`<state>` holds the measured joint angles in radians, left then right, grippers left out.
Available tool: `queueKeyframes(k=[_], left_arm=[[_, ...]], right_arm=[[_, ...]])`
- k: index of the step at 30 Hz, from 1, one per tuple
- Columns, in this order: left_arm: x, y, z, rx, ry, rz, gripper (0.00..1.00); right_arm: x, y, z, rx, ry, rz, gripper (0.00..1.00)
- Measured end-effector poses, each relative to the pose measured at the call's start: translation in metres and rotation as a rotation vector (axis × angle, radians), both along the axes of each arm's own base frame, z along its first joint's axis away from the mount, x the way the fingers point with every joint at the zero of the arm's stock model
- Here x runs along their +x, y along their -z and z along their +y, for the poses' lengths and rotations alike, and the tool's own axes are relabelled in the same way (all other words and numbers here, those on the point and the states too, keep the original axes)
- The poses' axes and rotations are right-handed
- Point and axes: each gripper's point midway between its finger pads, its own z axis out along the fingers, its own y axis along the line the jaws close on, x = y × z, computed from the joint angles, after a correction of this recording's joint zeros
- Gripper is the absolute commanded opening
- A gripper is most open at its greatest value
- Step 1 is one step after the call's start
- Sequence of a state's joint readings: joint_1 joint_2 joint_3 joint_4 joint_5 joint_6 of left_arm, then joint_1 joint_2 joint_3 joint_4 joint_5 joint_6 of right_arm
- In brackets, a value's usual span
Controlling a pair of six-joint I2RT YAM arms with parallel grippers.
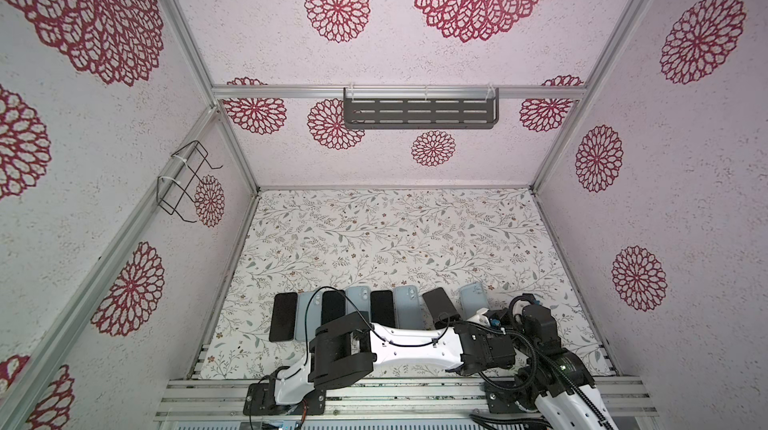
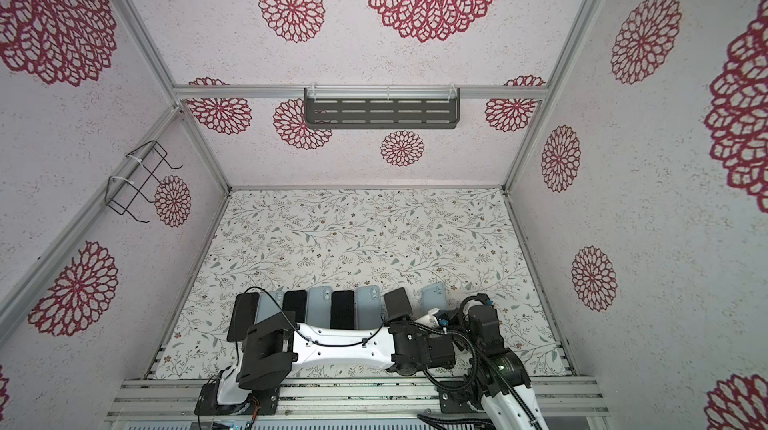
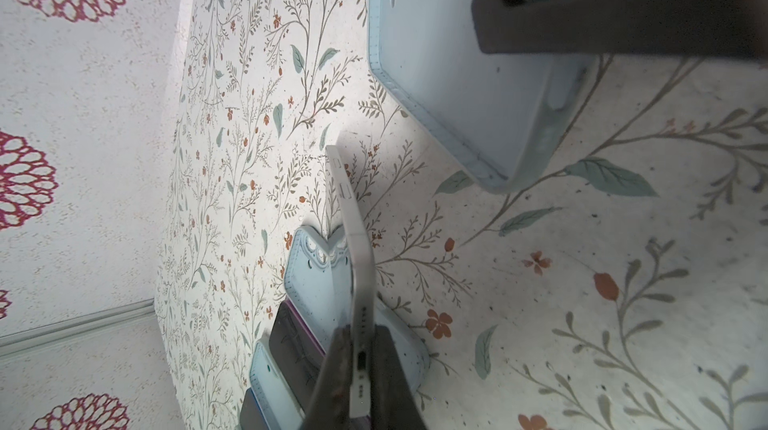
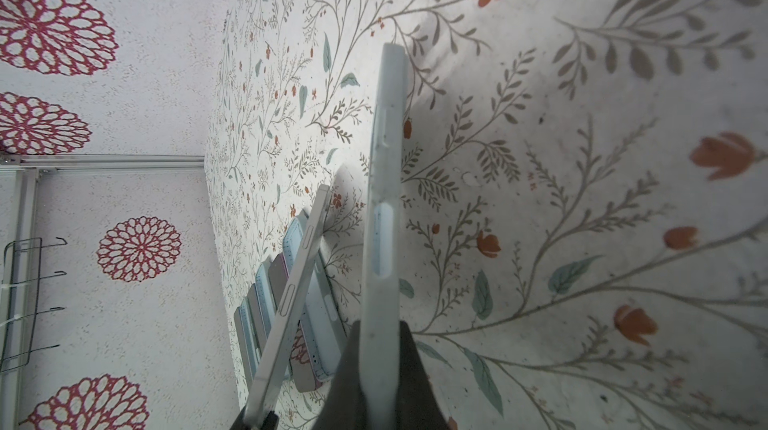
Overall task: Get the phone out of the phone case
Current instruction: 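Lower the black phone into the row beside a pale case and open left gripper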
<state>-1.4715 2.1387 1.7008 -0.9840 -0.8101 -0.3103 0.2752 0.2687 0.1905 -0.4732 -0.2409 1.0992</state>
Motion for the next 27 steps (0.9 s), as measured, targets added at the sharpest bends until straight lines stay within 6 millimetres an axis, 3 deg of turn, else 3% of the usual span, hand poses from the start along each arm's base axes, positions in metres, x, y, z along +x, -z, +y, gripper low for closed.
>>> queueKeyframes(k=[3, 15, 19, 24, 27], left_arm=[[-0.002, 0.003, -0.001, -0.002, -0.004, -0.001, 0.11], [-0.008, 0.020, -0.002, -0.044, -0.035, 0.022, 0.31], [-0.009, 0.023, 0.000, -0.047, -0.043, 0.023, 0.45], [-0.009, 0.029, 0.009, -0.052, -0.070, 0.022, 0.60], [-0.008, 0.031, 0.026, -0.060, -0.098, 0.034, 0.65]], right_arm=[[-0.001, 0.003, -0.001, -0.001, 0.001, 0.004, 0.00], [-0.008, 0.016, -0.002, -0.005, 0.001, 0.034, 0.00], [-0.007, 0.018, 0.000, 0.006, -0.004, 0.029, 0.00], [-0.004, 0.018, 0.003, 0.017, -0.012, 0.025, 0.00], [0.002, 0.021, 0.005, 0.014, -0.015, 0.025, 0.00]])
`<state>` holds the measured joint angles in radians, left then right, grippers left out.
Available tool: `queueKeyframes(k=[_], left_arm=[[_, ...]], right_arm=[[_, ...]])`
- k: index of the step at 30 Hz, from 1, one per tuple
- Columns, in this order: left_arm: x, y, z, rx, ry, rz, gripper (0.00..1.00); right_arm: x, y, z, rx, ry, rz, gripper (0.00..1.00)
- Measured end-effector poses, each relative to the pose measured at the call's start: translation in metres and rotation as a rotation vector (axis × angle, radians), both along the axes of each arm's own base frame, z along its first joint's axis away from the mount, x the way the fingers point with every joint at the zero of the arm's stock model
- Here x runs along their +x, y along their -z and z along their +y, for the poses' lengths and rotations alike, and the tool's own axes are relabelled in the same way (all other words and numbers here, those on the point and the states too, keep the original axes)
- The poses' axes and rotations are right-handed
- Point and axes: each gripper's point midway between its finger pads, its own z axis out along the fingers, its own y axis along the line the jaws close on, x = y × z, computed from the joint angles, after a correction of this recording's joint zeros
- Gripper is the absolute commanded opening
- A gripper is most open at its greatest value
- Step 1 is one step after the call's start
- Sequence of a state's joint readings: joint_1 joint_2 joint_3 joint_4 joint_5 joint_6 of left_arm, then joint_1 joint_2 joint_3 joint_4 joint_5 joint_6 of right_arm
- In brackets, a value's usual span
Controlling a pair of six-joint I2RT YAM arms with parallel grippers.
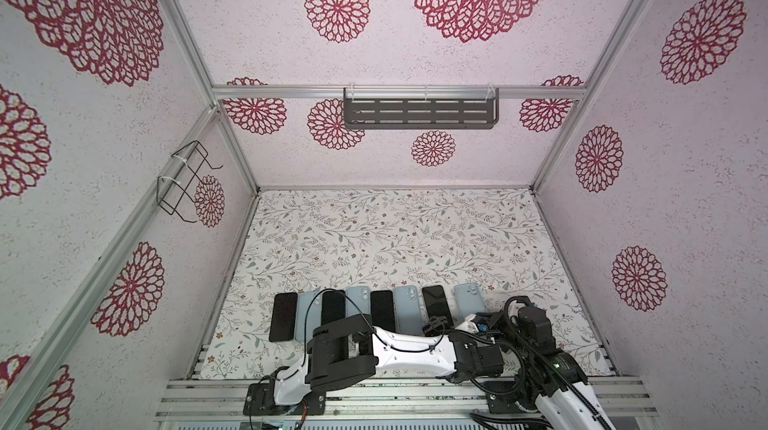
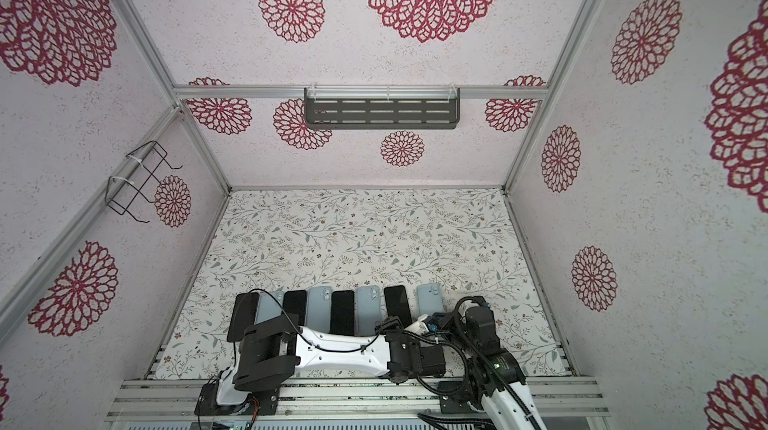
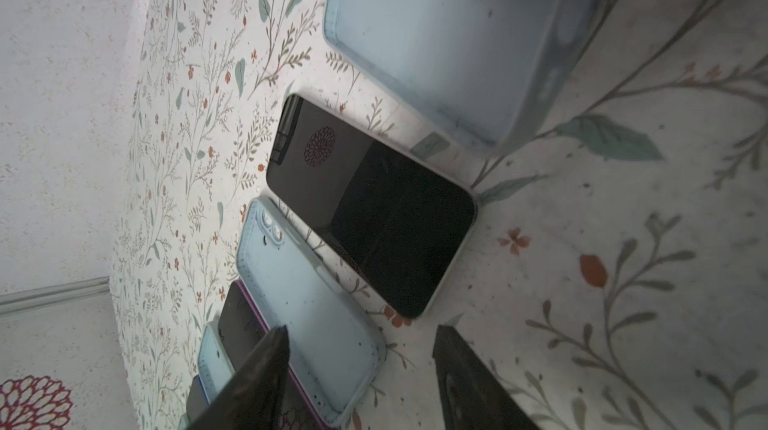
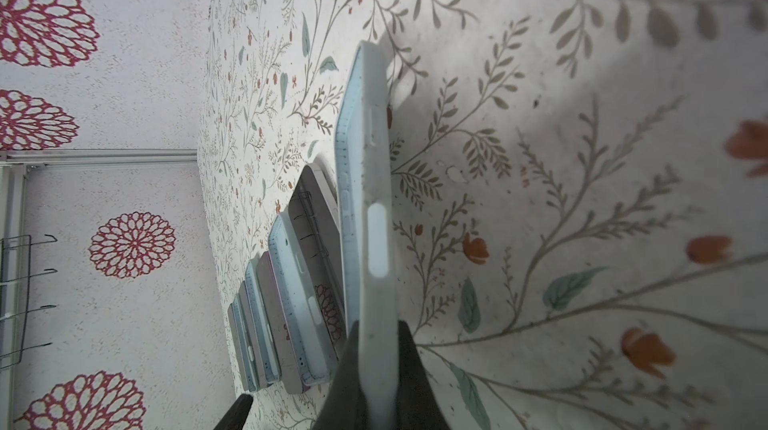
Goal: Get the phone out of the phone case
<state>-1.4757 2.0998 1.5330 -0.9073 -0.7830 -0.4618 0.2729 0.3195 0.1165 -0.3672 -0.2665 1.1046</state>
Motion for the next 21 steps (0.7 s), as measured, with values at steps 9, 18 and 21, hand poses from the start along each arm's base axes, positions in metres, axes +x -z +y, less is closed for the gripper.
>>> queueKeyframes(k=[9, 18, 21], left_arm=[[0.031, -0.063, 0.055, -0.280, -0.179, 0.006, 0.74], [0.059, -0.079, 0.108, -0.409, -0.339, -0.017, 0.97], [0.065, -0.091, 0.121, -0.465, -0.374, -0.024, 0.97]], right_arm=[[0.006, 0.029, 0.001, -0.057, -0.033, 0.060, 0.00], [0.011, 0.035, 0.007, -0.057, -0.060, 0.024, 0.00], [0.009, 0.036, 0.014, -0.051, -0.084, 0.012, 0.00]])
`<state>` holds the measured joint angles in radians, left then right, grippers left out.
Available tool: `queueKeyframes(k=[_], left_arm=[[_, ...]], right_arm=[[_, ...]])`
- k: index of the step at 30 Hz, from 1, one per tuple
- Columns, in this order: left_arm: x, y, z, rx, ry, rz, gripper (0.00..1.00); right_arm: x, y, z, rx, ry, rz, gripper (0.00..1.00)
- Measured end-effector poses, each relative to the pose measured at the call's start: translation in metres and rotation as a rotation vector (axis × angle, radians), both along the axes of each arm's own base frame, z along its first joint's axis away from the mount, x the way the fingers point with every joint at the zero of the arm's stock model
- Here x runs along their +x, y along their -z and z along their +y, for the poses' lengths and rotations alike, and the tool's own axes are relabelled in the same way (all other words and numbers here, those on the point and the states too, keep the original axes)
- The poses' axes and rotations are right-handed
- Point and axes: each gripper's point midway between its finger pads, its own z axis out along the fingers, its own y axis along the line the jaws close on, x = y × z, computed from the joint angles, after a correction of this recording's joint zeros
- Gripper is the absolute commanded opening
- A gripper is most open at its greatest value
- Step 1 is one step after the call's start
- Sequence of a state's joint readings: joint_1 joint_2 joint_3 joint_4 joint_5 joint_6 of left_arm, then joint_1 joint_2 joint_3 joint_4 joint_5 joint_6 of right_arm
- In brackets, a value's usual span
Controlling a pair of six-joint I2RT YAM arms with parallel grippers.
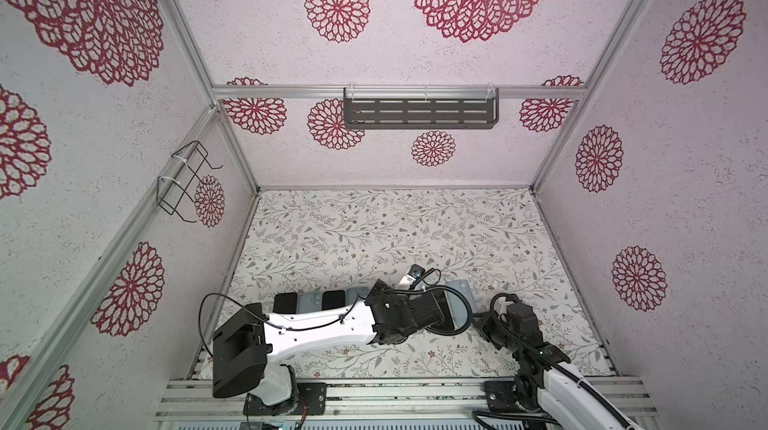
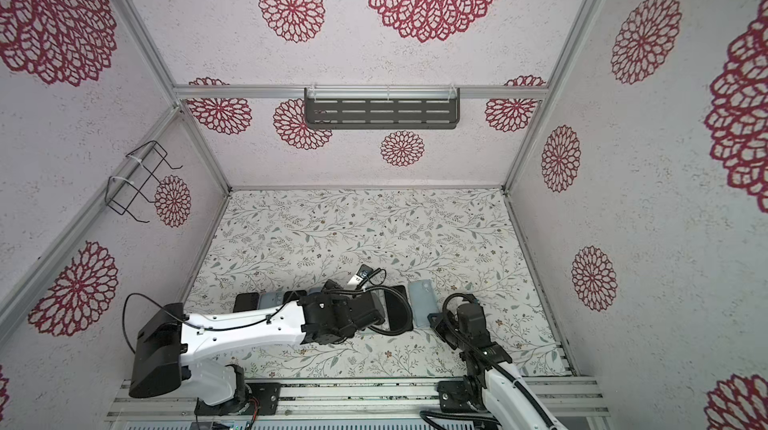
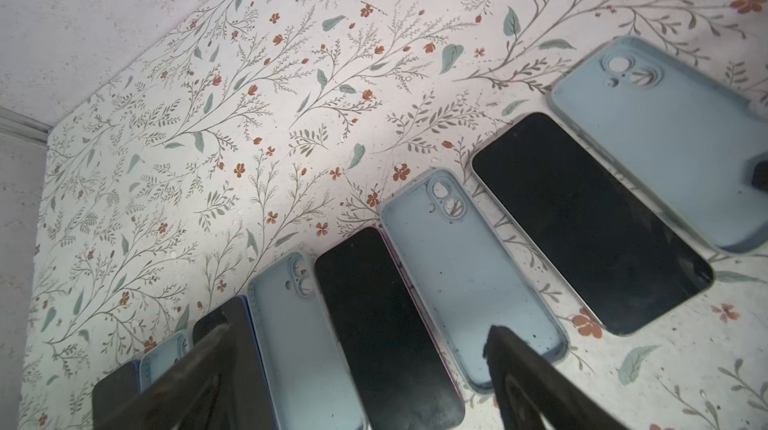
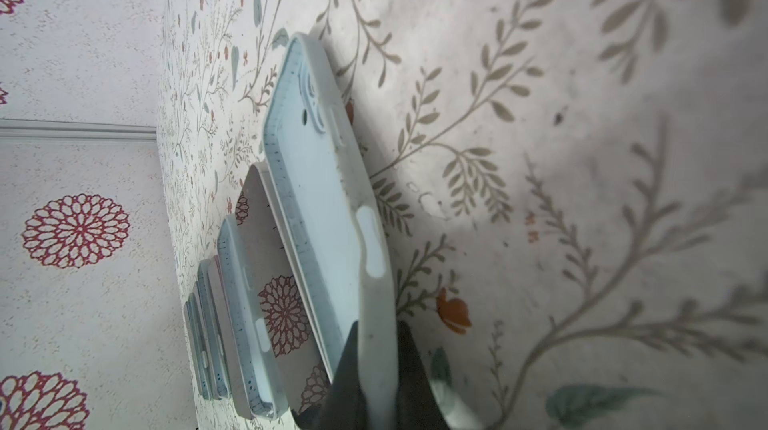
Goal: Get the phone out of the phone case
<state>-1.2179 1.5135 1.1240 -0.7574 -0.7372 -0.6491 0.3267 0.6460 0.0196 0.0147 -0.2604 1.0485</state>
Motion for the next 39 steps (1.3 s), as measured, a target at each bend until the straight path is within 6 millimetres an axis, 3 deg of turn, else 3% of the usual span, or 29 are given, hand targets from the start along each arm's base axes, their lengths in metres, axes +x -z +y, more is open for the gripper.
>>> queueKeyframes(k=[8, 14, 17, 23, 29, 35, 39], left_arm=[[0.022, -0.051, 0.034, -0.218, -0.104, -0.069, 0.97], [0.022, -0.067, 0.043, -0.283, -0.115, -0.085, 0.97], [0.025, -0.068, 0.048, -0.299, -0.130, -0.077, 0.97], [0.035, -0.081, 0.078, -0.397, -0.201, -0.079, 0.97], [0.065, -0.085, 0.156, -0.472, -0.421, -0.149, 0.97], [0.084, -0.073, 0.271, -0.438, -0.727, -0.300, 0.97], [0.086, -0.059, 0.330, -0.380, -0.859, -0.395, 0.97]], right_arm=[[-0.004, 0.003, 0.021, -0.002, -0.048, -0.010, 0.00], [0.001, -0.008, 0.027, 0.021, -0.045, -0.039, 0.60], [0.003, -0.021, 0.027, 0.011, -0.047, -0.059, 0.99], [0.004, -0.043, 0.002, -0.129, 0.002, -0.085, 0.99], [0.024, -0.080, -0.029, -0.314, 0.052, -0.134, 0.99], [0.080, -0.127, -0.085, -0.615, 0.153, -0.257, 0.99], [0.118, -0.129, -0.117, -0.809, 0.189, -0.371, 0.99]])
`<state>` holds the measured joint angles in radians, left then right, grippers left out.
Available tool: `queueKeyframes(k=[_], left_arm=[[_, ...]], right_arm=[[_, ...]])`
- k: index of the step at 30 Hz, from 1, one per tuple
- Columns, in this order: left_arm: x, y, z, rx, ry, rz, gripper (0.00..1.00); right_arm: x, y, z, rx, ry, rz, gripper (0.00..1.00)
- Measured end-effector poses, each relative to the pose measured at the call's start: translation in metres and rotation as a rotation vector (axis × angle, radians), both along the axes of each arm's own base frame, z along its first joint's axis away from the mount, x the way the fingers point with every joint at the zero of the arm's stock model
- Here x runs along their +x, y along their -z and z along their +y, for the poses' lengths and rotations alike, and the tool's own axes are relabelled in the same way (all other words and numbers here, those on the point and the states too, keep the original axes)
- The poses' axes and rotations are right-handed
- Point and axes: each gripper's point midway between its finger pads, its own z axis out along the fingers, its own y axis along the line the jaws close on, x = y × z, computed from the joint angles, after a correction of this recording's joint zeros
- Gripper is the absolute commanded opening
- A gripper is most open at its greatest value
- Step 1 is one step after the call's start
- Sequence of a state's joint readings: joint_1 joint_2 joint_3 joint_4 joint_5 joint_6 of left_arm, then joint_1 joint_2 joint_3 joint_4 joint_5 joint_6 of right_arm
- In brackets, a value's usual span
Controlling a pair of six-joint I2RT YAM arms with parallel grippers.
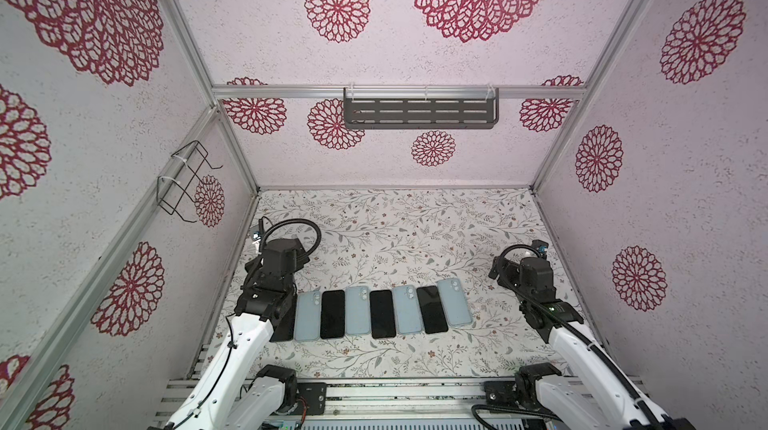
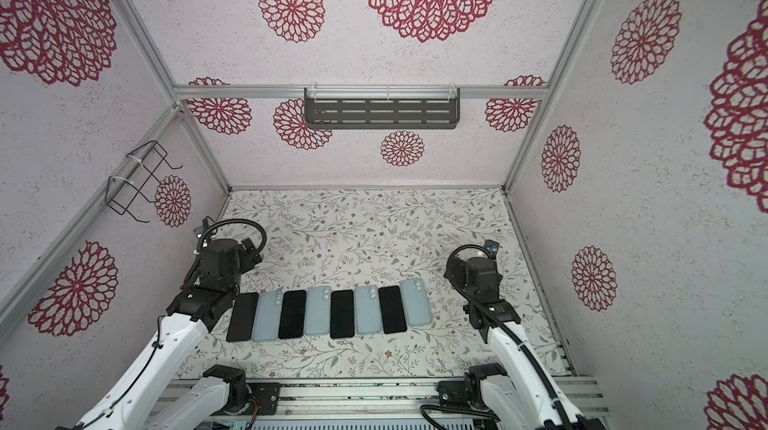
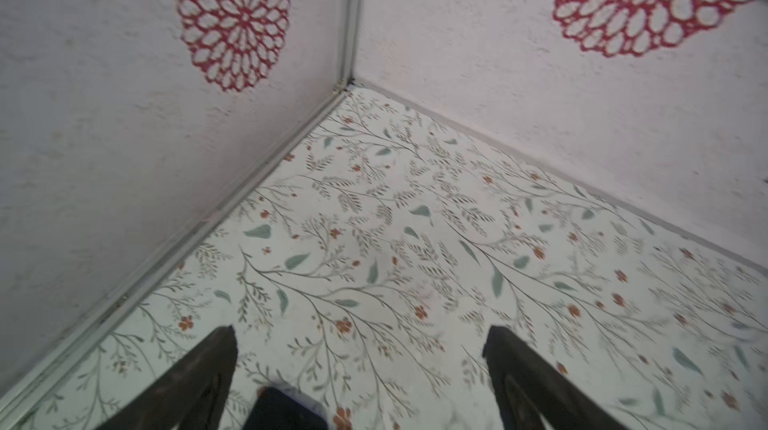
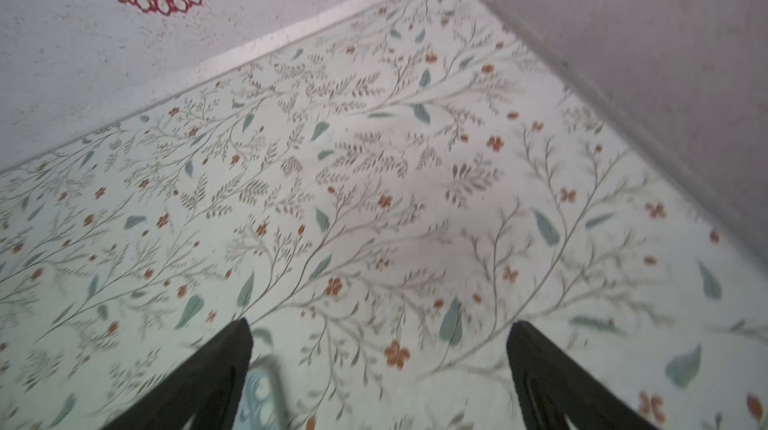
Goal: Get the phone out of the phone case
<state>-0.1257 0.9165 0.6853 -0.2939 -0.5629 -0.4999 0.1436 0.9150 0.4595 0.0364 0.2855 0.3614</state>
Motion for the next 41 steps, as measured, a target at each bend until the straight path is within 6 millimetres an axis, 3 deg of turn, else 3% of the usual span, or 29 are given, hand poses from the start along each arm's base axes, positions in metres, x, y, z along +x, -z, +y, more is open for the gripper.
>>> queueKeyframes(k=[2, 5, 9, 11, 16, 19, 21, 23, 25, 28, 41], left_arm=[[0.001, 0.012, 0.016, 0.034, -0.029, -0.010, 0.97], [0.001, 0.046, 0.028, 0.092, -0.029, 0.014, 0.97], [0.003, 0.090, 0.031, 0.134, 0.024, 0.038, 0.97], [0.008, 0.105, 0.032, 0.140, 0.051, 0.017, 0.97], [0.037, 0.129, 0.032, 0.158, 0.125, -0.021, 0.97], [0.064, 0.132, 0.028, 0.160, 0.190, -0.037, 0.97], [0.072, 0.119, 0.026, 0.159, 0.214, -0.081, 0.97], [0.081, 0.108, 0.029, 0.158, 0.220, -0.109, 0.97], [0.089, 0.098, 0.030, 0.158, 0.227, -0.131, 0.97], [0.093, 0.093, 0.030, 0.159, 0.233, -0.149, 0.97], [0.094, 0.094, 0.027, 0.153, 0.251, -0.146, 0.97]], right_arm=[[0.009, 0.017, -0.014, -0.056, 0.014, -0.008, 0.99], [0.010, 0.051, -0.027, -0.115, 0.023, 0.008, 0.99], [0.003, 0.079, -0.024, -0.146, -0.018, -0.025, 0.99], [0.005, 0.082, -0.023, -0.160, -0.036, -0.037, 0.99], [0.023, 0.046, -0.018, -0.240, -0.057, -0.235, 0.99], [0.018, 0.061, -0.012, -0.283, -0.088, -0.245, 0.99], [0.019, 0.075, -0.010, -0.305, -0.103, -0.187, 0.99], [0.035, 0.068, -0.013, -0.299, -0.084, -0.190, 0.99], [0.053, 0.047, -0.025, -0.290, -0.033, -0.243, 0.99], [0.056, 0.033, -0.035, -0.281, 0.008, -0.281, 0.99], [0.051, 0.043, -0.038, -0.289, 0.042, -0.238, 0.99]])
